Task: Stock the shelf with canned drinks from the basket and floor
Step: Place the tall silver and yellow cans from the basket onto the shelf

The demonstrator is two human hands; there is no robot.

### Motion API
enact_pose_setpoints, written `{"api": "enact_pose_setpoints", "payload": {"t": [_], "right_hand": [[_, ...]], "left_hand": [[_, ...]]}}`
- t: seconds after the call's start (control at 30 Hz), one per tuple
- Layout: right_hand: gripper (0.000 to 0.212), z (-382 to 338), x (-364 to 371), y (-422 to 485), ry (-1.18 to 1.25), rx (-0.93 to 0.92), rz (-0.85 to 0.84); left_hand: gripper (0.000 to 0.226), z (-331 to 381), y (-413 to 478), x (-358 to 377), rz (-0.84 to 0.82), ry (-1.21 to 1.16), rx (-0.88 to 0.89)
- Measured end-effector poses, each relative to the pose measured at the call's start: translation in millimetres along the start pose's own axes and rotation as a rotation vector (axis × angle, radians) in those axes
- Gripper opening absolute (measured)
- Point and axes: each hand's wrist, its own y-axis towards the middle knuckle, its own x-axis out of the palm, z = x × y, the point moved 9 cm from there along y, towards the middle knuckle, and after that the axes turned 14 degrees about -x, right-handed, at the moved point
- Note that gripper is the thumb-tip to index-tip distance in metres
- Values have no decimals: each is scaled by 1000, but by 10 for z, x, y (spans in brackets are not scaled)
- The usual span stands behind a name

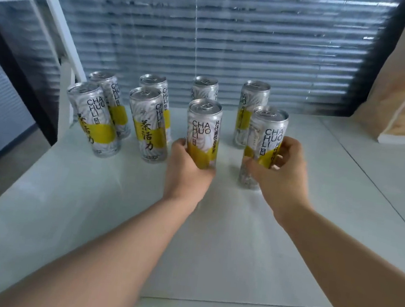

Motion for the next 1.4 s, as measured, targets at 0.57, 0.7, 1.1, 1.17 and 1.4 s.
{"api": "enact_pose_setpoints", "payload": {"t": [0.57, 0.7, 1.1, 1.17, 1.4], "right_hand": [[60, 129, 76, -14, 107, -3, 57], [61, 140, 88, -4, 102, -4, 51], [64, 144, 84, -70, 41, -11, -45], [65, 179, 92, -93, -18, -11, -78], [54, 228, 144, 35, -116, -5, -59]], "left_hand": [[51, -63, 83, 20, 180, 25, -66], [44, -86, 122, -20, 140, 12, -69], [61, 35, 221, -14, 158, 159, -135], [60, 30, 224, -24, 165, 169, -125], [56, 41, 185, -22, 178, 172, -106]]}}
